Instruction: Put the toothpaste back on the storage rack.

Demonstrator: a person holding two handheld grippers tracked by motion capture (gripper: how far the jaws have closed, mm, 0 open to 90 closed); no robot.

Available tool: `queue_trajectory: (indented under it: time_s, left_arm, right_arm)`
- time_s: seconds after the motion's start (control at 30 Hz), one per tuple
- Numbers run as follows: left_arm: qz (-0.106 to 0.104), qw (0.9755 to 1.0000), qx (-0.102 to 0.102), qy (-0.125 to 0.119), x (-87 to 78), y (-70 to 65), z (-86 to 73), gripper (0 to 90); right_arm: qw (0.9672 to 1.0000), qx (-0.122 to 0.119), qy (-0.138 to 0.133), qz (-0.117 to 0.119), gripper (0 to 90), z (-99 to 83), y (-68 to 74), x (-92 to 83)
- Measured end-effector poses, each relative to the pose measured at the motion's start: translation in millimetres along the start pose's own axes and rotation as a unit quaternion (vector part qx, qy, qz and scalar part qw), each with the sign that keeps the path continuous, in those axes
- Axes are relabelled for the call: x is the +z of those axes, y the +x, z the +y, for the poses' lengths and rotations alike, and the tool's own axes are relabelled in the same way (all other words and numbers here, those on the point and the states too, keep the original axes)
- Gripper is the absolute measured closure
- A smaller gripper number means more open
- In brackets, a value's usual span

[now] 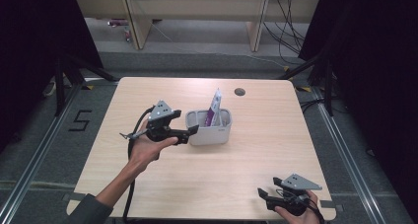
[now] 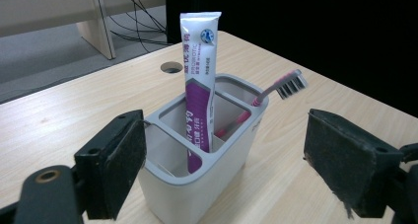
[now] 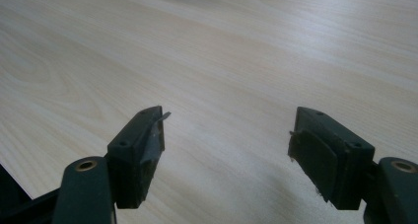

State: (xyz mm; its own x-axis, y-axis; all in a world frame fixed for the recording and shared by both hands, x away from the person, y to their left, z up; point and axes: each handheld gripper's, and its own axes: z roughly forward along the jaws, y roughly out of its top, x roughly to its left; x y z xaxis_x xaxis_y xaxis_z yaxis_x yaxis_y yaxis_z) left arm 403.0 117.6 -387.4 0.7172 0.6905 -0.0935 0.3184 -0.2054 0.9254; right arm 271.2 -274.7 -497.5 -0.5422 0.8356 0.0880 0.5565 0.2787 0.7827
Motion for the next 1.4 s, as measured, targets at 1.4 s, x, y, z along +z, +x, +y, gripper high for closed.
queue_trajectory:
  time_s: [1.4]
  left_arm:
    - [-0.006, 0.9996, 0.026, 0.005, -79.0, -2.3, -101.3, 15.8]
  right_arm:
    - [0.9999, 0.008, 0.006, 0.0, 28.9, -3.2, 2.1, -1.5]
